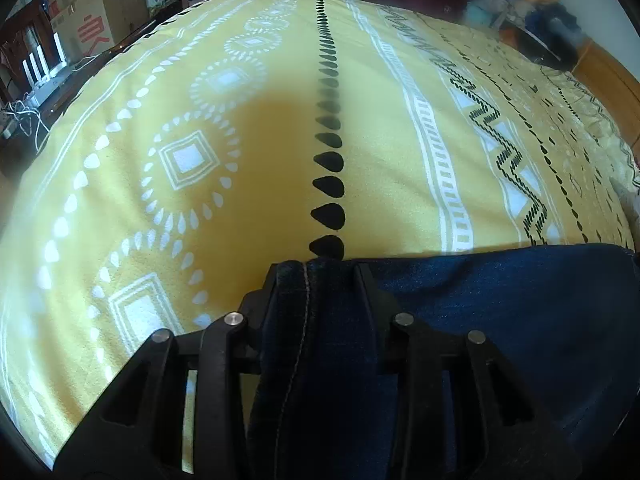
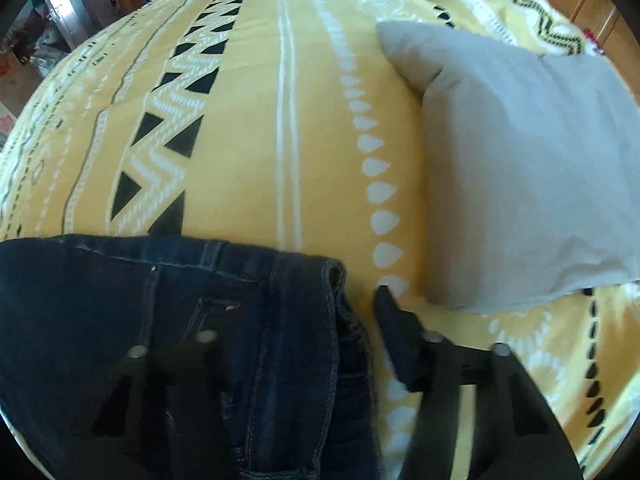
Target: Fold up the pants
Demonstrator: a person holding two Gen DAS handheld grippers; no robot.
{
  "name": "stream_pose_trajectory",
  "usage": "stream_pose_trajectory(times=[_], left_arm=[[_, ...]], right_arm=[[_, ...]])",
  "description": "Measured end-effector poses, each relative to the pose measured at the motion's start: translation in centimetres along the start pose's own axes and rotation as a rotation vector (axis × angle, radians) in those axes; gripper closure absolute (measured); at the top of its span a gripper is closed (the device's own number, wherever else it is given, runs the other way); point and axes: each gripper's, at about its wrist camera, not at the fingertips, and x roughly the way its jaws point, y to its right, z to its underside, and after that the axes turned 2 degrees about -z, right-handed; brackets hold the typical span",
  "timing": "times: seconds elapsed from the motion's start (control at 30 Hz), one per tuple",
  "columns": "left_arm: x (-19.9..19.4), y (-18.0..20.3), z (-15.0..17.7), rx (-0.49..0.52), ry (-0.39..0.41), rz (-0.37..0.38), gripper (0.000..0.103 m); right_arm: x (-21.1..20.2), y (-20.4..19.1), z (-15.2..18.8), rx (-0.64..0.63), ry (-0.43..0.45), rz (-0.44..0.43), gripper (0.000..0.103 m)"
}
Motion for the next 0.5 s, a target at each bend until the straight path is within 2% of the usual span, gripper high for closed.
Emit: stream_pose_trajectory(times=[0.4,0.5], left_arm=[[-0.05,-0.34,0.14,-0.013,0.007,0.019,0.070],[-0.02,-0.56,0.05,-0.021,0.013,0.024,0.067]], right_arm=[[0.54,-0.83,-0.39,-0.066,-0.004,0.025,0.053],[0.65,-0.95,-0.49,-0.066,-0.005,0.024,0.053]])
